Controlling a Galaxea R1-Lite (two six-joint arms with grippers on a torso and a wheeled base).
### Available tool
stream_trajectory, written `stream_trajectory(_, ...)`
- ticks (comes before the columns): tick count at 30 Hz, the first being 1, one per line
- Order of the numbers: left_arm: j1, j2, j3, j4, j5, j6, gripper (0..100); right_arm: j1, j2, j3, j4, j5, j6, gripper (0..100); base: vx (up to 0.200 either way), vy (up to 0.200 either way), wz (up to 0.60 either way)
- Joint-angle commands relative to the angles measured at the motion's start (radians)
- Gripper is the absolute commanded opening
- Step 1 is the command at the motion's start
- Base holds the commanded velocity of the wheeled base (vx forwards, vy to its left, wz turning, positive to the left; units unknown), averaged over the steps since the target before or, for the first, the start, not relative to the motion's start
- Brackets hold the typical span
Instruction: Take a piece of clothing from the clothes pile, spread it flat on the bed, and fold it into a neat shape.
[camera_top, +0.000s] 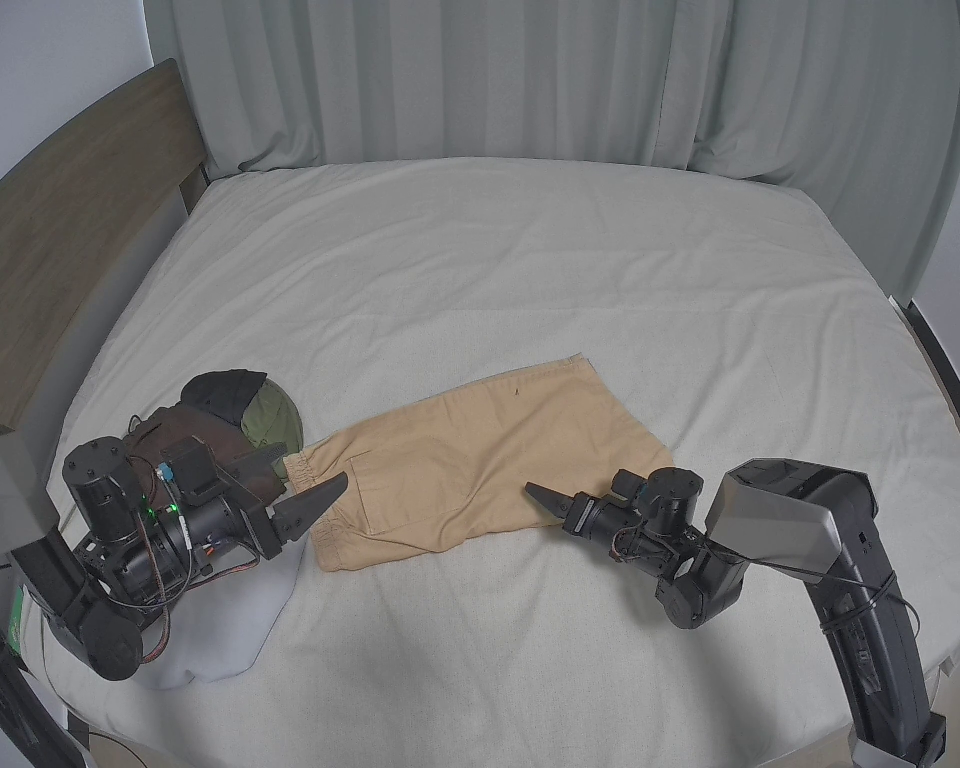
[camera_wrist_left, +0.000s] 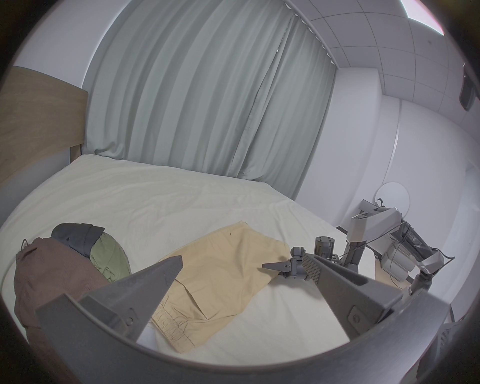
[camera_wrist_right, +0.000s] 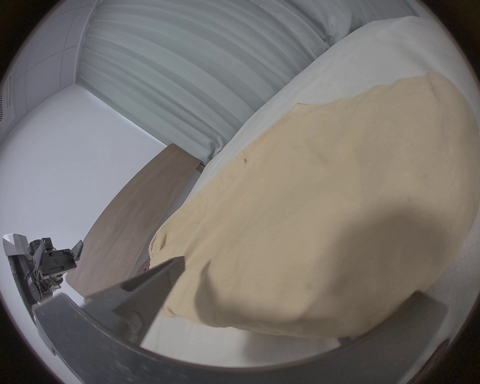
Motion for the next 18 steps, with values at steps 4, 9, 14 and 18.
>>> stream_trajectory(4,0.001,0.002,-0.002,0.000,0.000,0.002,100,0.001,0.007,0.000,0.000,-0.001,0.001,0,0.000,0.000,0.00)
stream_trajectory(9,0.001,0.004,-0.003,0.000,0.000,-0.002,100,0.001,0.007,0.003,-0.002,-0.003,0.003,0,0.000,0.000,0.00)
stream_trajectory(14,-0.002,0.018,-0.009,0.000,-0.003,-0.015,100,0.002,0.003,0.011,-0.013,-0.003,0.003,0,0.000,0.000,0.00)
stream_trajectory(18,-0.001,0.030,-0.029,0.000,-0.002,-0.036,100,0.004,-0.003,0.038,-0.020,-0.003,0.004,0,0.000,0.000,0.00)
